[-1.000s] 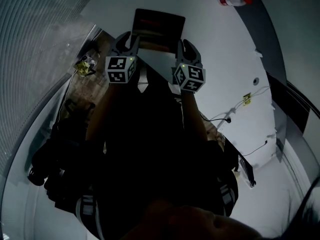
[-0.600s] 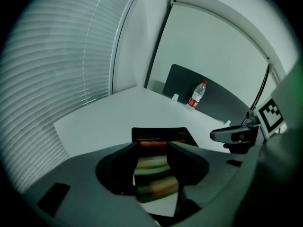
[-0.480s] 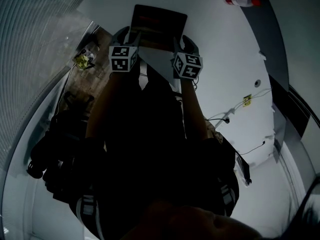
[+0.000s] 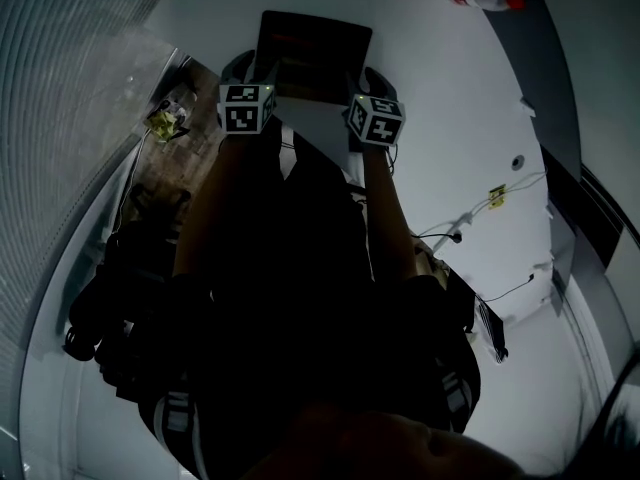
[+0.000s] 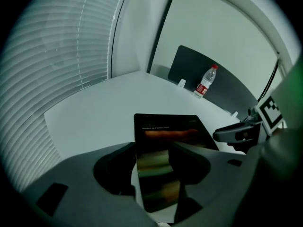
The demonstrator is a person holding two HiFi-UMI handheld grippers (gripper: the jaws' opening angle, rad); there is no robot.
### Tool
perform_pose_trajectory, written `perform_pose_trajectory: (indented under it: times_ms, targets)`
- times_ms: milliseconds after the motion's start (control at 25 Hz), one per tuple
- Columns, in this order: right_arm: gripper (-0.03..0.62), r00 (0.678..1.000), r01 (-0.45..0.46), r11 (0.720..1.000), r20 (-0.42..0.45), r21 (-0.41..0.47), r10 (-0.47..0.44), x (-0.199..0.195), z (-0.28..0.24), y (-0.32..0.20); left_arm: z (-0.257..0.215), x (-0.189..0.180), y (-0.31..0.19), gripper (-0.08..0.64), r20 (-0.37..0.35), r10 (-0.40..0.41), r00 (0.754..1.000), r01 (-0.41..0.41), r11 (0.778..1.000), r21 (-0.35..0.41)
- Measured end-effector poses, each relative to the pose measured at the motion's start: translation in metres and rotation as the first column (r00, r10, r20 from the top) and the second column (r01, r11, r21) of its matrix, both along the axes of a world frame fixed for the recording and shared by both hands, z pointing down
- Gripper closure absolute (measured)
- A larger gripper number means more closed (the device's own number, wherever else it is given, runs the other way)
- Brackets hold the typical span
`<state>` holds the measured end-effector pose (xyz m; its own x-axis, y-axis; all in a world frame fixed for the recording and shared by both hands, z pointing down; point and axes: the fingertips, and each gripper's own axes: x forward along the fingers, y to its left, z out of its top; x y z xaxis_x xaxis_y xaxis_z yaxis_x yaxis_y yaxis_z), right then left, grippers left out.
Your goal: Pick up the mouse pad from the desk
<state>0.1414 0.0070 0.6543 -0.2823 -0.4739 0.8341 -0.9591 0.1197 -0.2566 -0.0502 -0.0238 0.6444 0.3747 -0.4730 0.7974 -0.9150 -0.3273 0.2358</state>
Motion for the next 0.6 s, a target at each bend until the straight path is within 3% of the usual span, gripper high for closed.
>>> perform_pose_trajectory:
  times_ms: [600]
  targets:
    - [0.385,1.000,-0.005,0.998,-0.015,-0.057,0.004,-0.005,0.018,-0.004,0.022,-0.002,-0.001,0.360,0.023,0.033,0.999,-0.031,0.996,-0.084]
